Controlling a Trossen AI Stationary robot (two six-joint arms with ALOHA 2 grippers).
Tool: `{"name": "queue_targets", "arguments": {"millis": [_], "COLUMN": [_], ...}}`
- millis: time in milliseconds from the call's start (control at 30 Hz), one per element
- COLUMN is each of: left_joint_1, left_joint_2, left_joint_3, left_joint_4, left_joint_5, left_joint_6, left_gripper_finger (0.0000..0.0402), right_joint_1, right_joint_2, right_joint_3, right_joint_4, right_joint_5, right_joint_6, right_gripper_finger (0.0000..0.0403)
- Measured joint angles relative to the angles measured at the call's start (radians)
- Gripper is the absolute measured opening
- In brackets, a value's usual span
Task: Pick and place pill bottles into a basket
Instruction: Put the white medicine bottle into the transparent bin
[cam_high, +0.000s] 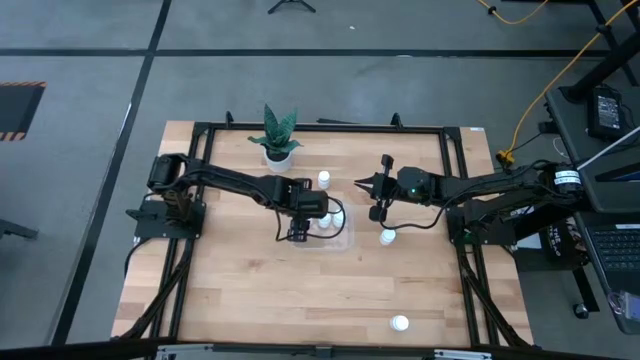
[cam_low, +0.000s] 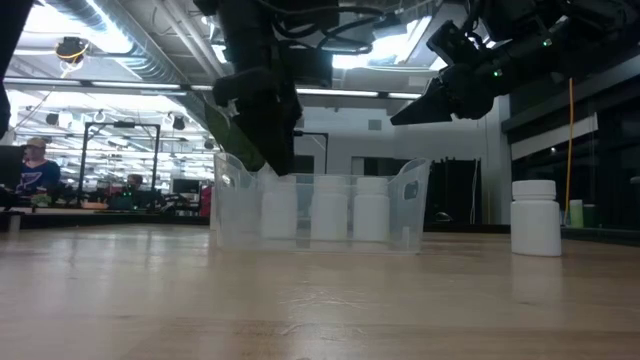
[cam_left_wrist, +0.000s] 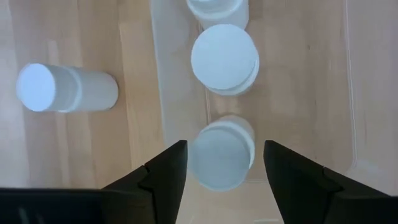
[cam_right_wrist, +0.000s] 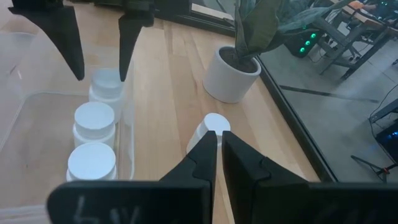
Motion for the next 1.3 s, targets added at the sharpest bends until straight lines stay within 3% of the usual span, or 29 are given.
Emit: {"name": "queue_targets", "arguments": {"millis": [167,333,700,1300], "left_joint_1": [-0.031,-0.073,-0.116,0.059], "left_joint_2": [-0.024,-0.064,-0.152,-0.172], "left_joint_3": [0.09,0.162,0.165,0.122], "left_joint_4": [-0.083,-0.057,-0.065,0.045], "left_joint_5": [-0.005,-0.024,-0.074,-0.072], "left_joint_6": [0.001,0.051,0.063,0.081], "left_gripper_finger": [0.0202,0.0201,0.0198,0.0198], "right_joint_1": [0.0,0.0,0.0,0.0], "right_joint_2": [0.0,0.0,0.0,0.0], "right_joint_3": [0.0,0.0,0.0,0.0], "right_joint_4": [-0.002,-0.011,-0.014,-0.015], "right_joint_5": [0.0,0.0,0.0,0.0], "right_joint_6": [0.0,0.0,0.0,0.0], "right_gripper_finger": [0.003,0.003,0.003,0.003]}}
